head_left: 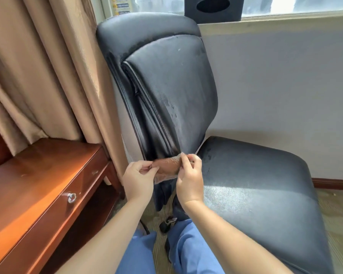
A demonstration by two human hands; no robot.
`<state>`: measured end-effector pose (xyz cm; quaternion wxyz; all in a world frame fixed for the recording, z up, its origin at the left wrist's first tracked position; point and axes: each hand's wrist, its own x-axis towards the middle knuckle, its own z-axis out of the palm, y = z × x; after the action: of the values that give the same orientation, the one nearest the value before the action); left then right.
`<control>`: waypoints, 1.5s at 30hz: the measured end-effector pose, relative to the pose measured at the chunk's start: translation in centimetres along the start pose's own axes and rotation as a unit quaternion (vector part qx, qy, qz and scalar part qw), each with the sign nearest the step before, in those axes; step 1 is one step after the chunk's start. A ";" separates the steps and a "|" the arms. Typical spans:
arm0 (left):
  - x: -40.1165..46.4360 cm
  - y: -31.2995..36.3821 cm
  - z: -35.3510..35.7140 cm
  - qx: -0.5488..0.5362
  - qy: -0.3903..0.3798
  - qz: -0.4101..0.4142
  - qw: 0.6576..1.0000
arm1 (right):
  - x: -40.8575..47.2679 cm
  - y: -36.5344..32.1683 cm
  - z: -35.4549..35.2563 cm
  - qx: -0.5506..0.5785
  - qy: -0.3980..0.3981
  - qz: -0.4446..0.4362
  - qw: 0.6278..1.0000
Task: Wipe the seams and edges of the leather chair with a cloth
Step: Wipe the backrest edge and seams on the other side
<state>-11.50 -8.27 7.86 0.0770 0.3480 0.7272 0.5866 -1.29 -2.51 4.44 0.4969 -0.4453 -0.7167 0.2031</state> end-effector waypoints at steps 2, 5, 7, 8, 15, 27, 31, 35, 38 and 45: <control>0.8 1.8 -1.0 0.001 0.022 0.037 0.999 | 1.9 -2.2 -1.1 0.017 0.007 -0.025 1.000; 2.7 4.8 -2.7 -0.011 0.069 0.050 0.996 | 4.6 -6.3 -2.3 0.045 0.007 -0.045 0.998; 4.3 6.7 -3.8 -0.020 0.101 0.064 0.993 | 6.1 -8.8 -2.7 0.060 0.006 -0.065 0.996; 5.1 7.5 -4.4 -0.025 0.111 0.075 0.991 | 6.8 -9.9 -2.7 0.065 0.006 -0.080 0.995; 9.6 12.3 -6.1 -0.056 0.172 0.166 0.969 | 12.3 -15.8 -3.3 0.077 0.047 -0.145 0.985; 11.5 11.0 -5.3 -0.162 0.119 0.119 0.972 | 13.9 -13.8 0.4 0.046 0.077 -0.198 0.976; 9.2 7.1 -4.1 -0.188 0.088 0.049 0.977 | 11.0 -10.1 1.4 0.018 0.104 -0.232 0.967; 6.9 4.2 -2.8 -0.175 0.066 0.022 0.982 | 8.3 -6.6 1.3 -0.007 0.093 -0.238 0.967; 5.6 2.3 -2.1 -0.148 0.051 0.006 0.988 | 6.7 -4.7 1.3 -0.025 0.100 -0.241 0.965; 3.8 2.8 -2.0 -0.049 0.034 -0.018 0.998 | 5.2 -4.0 0.1 -0.071 0.051 -0.200 0.976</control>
<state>-14.22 -7.39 12.11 0.0801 0.3105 0.7057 0.6318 -3.72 -0.18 10.10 0.5305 -0.3371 -0.7774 0.0249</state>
